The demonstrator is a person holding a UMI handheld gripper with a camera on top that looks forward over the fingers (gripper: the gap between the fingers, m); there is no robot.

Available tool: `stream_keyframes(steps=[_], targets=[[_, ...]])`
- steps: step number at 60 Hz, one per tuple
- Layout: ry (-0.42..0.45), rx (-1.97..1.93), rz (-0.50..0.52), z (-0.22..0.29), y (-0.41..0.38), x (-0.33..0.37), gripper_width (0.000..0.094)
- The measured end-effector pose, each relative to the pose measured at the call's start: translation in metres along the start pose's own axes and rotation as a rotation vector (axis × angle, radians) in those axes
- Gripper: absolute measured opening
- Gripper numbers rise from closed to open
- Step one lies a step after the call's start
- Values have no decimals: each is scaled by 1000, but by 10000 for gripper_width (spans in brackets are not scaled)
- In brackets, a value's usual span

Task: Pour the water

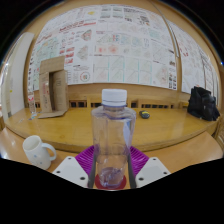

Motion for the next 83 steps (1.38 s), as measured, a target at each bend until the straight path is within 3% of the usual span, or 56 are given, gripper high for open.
stream_keyframes(steps=[5,10,12,16,26,57,83], targets=[[-52,-25,-10,-2,1,1,573],[-97,-34,-7,-3,-1,11,873],[-106,-34,-16,-4,-1,16,816],[-123,-21,-41,-5,0,31,860],[-169,-24,-111,-10,-14,90,848],[-200,4,-151,-71,-92,401,852],[-146,4,-169,-98,-106,490,848]])
Point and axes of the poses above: the point between the fingertips, and its own axes, seen from behind it with the camera up: y to the right, z up, x backward, against the way the camera looks, the point moved 10 cm from there along x, backward, against the way the camera looks, and after that the axes turned 14 degrees about -y, right-handed, at the moved point
